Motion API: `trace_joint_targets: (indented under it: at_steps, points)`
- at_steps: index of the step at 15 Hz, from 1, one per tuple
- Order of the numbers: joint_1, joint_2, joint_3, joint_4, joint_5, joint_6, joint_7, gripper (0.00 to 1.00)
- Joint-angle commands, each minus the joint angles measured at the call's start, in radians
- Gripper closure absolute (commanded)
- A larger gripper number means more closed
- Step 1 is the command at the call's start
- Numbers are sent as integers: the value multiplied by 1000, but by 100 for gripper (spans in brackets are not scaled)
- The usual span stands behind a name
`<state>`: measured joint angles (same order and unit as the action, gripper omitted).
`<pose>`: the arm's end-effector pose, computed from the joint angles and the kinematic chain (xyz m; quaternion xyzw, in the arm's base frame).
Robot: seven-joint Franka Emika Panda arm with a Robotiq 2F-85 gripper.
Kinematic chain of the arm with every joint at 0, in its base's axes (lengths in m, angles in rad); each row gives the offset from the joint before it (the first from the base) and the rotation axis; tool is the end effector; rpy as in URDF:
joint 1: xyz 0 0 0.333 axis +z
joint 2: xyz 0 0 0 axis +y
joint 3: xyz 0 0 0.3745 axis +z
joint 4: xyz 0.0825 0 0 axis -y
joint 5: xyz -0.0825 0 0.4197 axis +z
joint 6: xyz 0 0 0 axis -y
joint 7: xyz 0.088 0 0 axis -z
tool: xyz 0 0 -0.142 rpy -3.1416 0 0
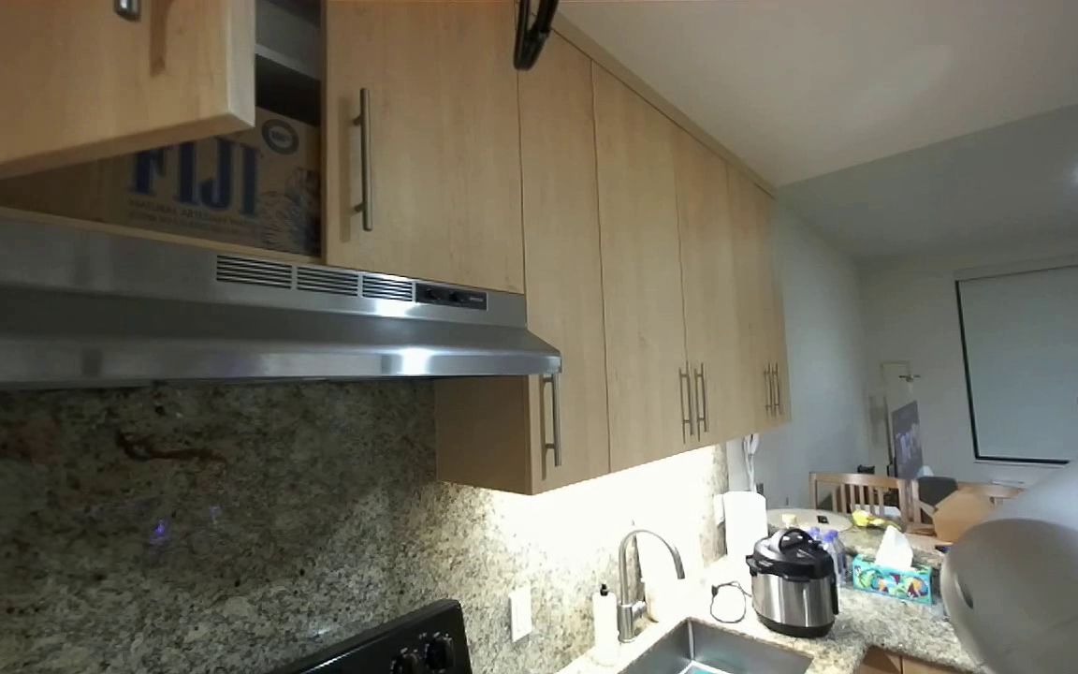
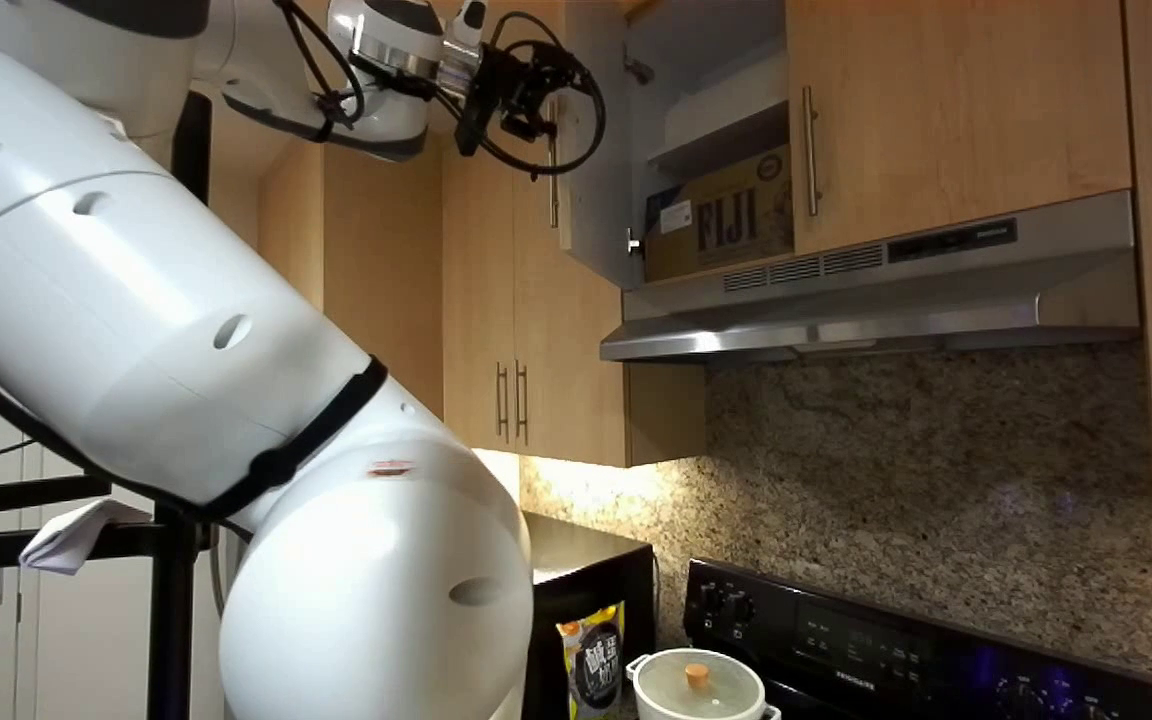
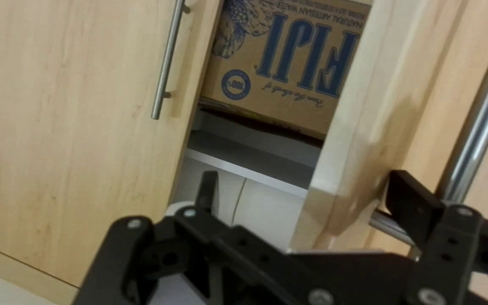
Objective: Close the cupboard completely
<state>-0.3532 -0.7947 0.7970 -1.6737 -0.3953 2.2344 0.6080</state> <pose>0.2402 0.3973 0.9142 0.7502 0.0321 0.6444 0.1447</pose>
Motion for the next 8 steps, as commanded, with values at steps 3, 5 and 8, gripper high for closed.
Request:
trace_joint_targets:
  at_steps: [3, 5, 8]
  points:
    - [-62, 49, -45, 53, 2, -74, 15, 0]
    - [-75, 81, -63, 67, -3, -86, 10, 0]
    - [-82, 148, -93, 99, -14, -91, -1, 0]
